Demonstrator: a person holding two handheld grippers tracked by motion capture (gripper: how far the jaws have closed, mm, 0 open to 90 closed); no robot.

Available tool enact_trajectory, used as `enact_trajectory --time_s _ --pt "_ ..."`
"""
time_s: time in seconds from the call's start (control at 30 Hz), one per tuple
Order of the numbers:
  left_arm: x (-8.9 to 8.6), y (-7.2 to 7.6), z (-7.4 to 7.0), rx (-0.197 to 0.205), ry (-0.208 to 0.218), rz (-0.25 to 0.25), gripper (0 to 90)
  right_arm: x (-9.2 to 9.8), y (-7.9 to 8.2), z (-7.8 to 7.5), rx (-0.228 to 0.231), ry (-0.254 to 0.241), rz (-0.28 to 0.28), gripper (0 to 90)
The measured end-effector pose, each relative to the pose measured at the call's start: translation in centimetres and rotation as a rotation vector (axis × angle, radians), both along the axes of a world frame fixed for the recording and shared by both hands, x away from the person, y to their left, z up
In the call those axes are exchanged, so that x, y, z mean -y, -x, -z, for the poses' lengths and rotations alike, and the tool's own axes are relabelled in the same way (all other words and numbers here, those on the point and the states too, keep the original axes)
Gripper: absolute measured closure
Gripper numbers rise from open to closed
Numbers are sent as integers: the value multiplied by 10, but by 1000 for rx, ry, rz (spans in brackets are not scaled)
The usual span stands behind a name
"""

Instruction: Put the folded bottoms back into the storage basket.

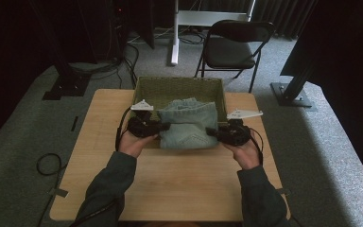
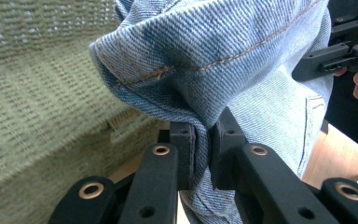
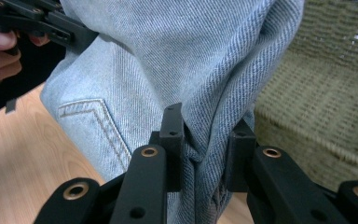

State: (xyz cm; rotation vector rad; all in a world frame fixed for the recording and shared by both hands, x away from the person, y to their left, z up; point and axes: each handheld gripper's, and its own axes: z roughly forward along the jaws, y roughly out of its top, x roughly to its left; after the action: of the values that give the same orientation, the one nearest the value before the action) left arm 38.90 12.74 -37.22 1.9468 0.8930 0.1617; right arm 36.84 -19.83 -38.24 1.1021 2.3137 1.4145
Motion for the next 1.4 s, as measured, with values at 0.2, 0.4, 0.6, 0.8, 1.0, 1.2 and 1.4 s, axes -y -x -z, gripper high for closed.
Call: enact_trajectory --time_s 0.2,0.4,0.6,0.8,1.0,1.2,1.4 --pt "-4 -11 -15 17 -1 -16 823 -5 -10 -13 16 -6 4 744" --pt "-7 -27 -23 26 -9 -40 823 -12 -26 -21 26 2 18 744" --pt "-7 -43 -23 17 -14 -59 823 -16 -42 -22 12 3 29 744" --pt "-6 -65 -18 0 -7 -93 823 -17 -63 -18 -3 -11 42 744" --pt "-6 -85 -12 -9 -11 -116 823 -19 -83 -12 -16 -25 55 744" --pt "-7 -102 -5 -28 2 -151 823 -23 -97 -7 -22 -31 76 744" --pt "-10 -114 3 -50 19 -176 823 -27 -110 0 -29 -33 87 744"
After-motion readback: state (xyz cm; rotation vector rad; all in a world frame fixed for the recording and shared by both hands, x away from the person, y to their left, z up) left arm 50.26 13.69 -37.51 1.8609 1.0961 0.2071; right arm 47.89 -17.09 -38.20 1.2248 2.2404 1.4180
